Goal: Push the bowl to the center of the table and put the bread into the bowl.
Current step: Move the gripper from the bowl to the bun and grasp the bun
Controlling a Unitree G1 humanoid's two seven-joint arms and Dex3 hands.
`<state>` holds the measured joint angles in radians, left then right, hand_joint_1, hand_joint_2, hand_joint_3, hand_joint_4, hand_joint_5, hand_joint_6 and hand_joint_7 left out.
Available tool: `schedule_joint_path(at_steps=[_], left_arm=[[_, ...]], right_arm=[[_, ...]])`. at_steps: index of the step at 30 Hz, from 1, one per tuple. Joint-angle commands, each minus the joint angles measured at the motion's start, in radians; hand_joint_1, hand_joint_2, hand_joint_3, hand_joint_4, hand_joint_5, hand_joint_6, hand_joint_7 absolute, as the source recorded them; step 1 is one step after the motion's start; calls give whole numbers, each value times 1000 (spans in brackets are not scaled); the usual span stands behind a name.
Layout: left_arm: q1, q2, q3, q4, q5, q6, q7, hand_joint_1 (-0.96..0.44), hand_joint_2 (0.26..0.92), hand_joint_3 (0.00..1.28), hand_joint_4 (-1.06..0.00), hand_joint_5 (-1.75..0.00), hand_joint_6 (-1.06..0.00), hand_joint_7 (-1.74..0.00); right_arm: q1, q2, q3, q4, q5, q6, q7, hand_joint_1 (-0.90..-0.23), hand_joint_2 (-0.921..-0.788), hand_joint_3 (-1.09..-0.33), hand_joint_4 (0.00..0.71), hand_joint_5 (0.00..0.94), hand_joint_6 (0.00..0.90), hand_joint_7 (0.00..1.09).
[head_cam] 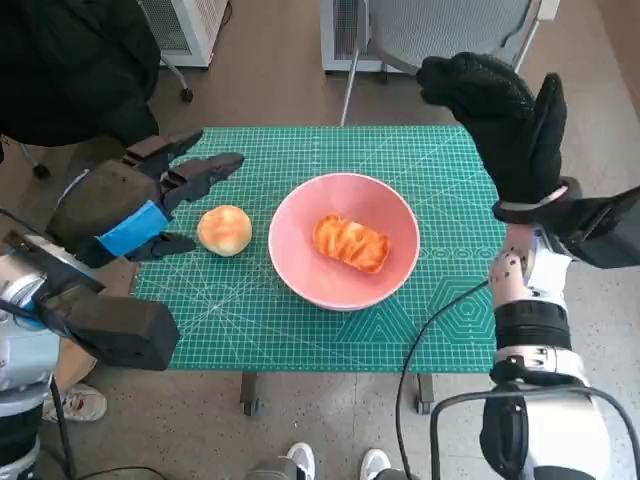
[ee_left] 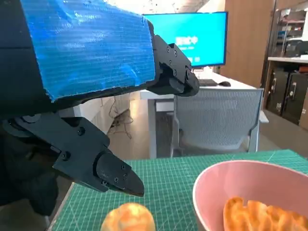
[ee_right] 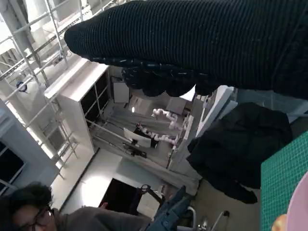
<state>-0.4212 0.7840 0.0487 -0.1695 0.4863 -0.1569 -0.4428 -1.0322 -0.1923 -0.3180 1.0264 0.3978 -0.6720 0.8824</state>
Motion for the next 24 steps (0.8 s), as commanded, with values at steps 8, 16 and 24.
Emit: schedule_joint_path(at_steps=[8,16,24], left_arm=[[17,-3,-14,47,20,4,28,-106,708,1,-316,-8,-442,-49],[4,-26,-56,112,49,30,52,-120,715,3,-292,0,-437,-30],[-37,-51,-101,207,65,49,70,-133,724,5,-254,0,-416,-10]], right_arm=[[-4,-6,-9,26,6,15,16,-724,-921,-871,333,1,414,11],[-6,-9,-9,27,2,19,17,-724,-921,-870,334,1,415,10],[-7,-14,-6,21,-2,22,15,-724,-921,-870,334,1,415,9]])
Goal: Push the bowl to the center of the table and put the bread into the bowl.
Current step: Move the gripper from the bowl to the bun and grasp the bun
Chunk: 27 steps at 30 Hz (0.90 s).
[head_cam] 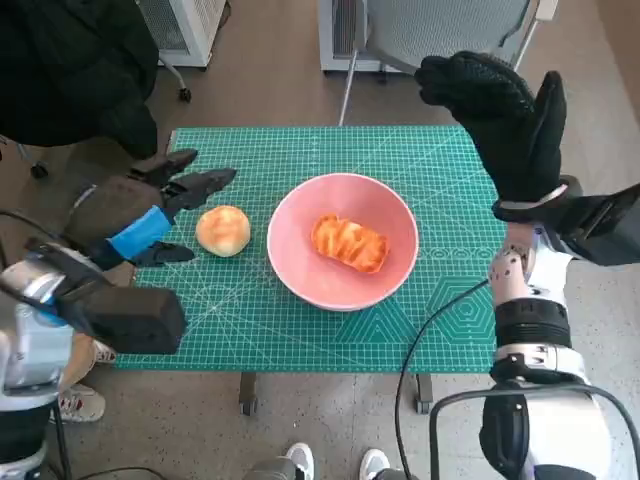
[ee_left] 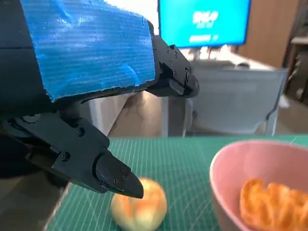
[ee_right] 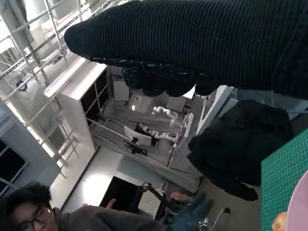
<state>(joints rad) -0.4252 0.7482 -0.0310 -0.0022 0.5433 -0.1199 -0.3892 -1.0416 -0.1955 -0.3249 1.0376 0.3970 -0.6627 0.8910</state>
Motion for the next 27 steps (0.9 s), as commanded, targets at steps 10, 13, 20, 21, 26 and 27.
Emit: schedule_joint_path(at_steps=[10,13,20,21,26,27], left_arm=[[-82,-52,-73,141,33,60,32,-147,736,7,-236,0,-403,-1],[-95,-62,-82,167,35,72,32,-149,740,7,-231,0,-397,0],[-134,-87,-107,253,31,89,38,-130,745,5,-217,0,-385,0],[-141,-91,-112,271,32,90,40,-127,745,5,-217,0,-384,0],[-173,-103,-131,347,32,85,48,-114,747,4,-211,0,-375,0],[-181,-105,-138,365,34,83,52,-113,747,4,-210,0,-374,0]], right_arm=[[6,-18,6,-1,-5,9,8,-724,-921,-871,334,0,415,8],[6,-21,6,0,-6,9,8,-724,-921,-872,333,0,414,6],[8,-28,7,-5,-7,6,7,-720,-921,-873,333,1,412,5],[8,-28,8,-7,-7,5,5,-720,-921,-873,333,0,412,5],[11,-30,11,-14,-10,3,1,-719,-921,-876,332,0,412,4],[11,-31,11,-15,-10,2,0,-719,-921,-876,332,0,412,4]])
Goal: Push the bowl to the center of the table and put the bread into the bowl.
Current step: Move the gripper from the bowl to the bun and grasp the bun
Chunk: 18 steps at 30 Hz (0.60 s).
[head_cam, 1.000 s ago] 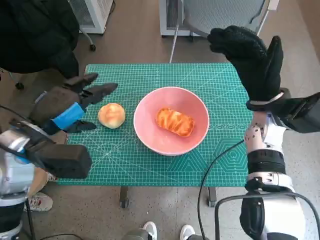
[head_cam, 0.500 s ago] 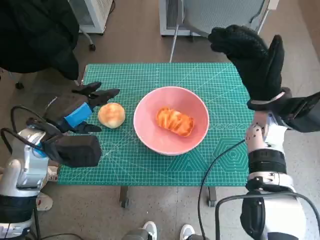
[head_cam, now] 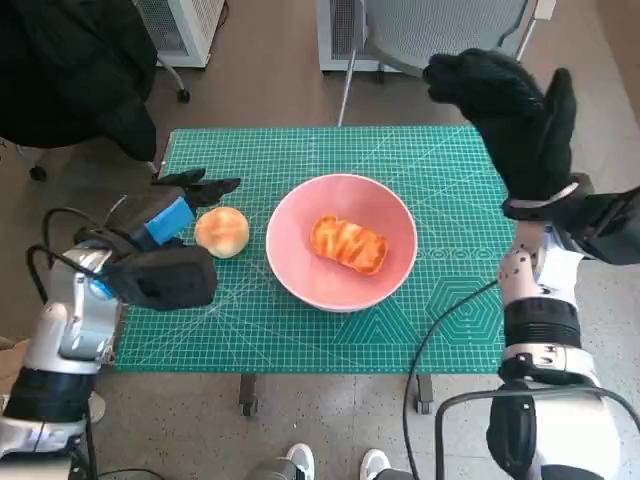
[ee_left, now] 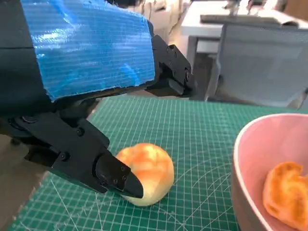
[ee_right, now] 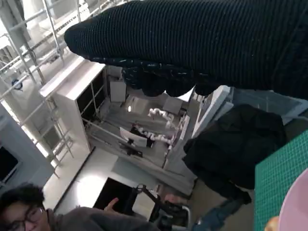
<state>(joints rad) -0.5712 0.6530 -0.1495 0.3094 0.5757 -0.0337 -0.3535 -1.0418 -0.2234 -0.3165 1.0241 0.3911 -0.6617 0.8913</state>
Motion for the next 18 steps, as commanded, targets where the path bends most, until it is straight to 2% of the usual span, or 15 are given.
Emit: schedule_joint_path(at_steps=[1,8,18], left_arm=[[-41,-11,-24,67,3,-5,19,-113,748,4,-208,0,-373,0],[-88,-24,-67,164,24,-5,41,-120,750,3,-197,0,-367,0],[-128,-44,-124,246,55,10,49,-33,754,3,-170,0,-358,0]], right_arm=[[12,-3,3,-2,-5,1,-1,-719,-921,-876,332,0,411,4],[13,-8,7,-8,-9,1,-8,-719,-921,-875,332,0,411,4],[23,-13,11,-31,-8,7,-10,-720,-921,-875,334,1,411,3]])
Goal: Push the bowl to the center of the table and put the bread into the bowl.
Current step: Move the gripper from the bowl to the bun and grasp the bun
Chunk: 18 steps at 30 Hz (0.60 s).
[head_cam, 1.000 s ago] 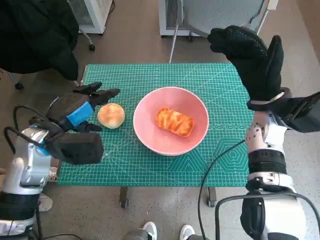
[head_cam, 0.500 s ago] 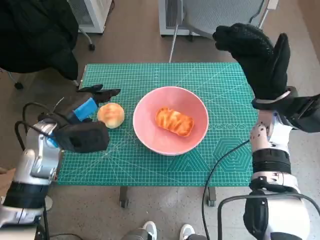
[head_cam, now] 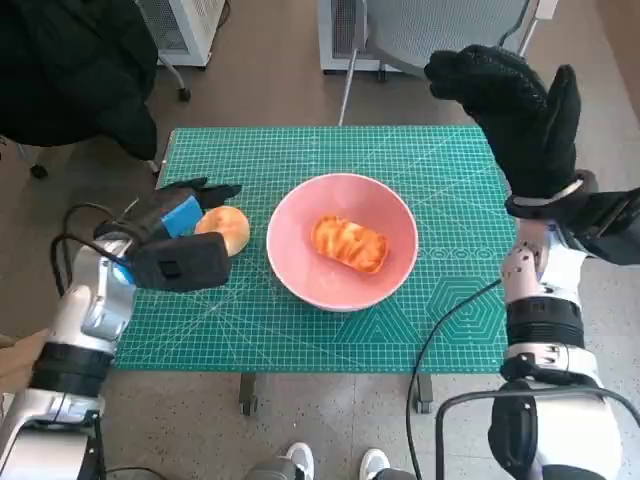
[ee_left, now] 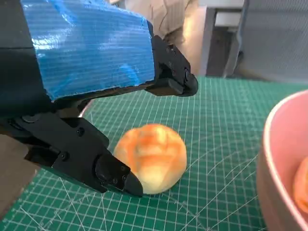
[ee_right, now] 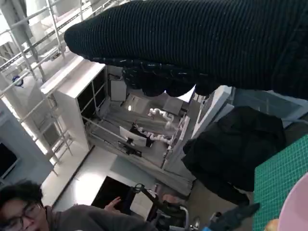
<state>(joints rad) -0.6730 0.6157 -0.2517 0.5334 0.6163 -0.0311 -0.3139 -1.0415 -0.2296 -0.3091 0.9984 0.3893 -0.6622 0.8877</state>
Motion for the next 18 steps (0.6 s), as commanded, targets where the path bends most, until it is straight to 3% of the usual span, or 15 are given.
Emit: schedule_joint_path(at_steps=[1,18], left_arm=[[-30,-8,-32,28,23,13,5,-27,754,3,-169,0,-356,0],[-85,-19,-121,108,86,37,7,40,752,0,-127,0,-291,0]], right_arm=[[24,-8,4,-7,-6,8,-7,-720,-921,-876,334,2,411,3],[37,-10,9,-24,-8,9,-14,-723,-921,-880,340,3,413,3]])
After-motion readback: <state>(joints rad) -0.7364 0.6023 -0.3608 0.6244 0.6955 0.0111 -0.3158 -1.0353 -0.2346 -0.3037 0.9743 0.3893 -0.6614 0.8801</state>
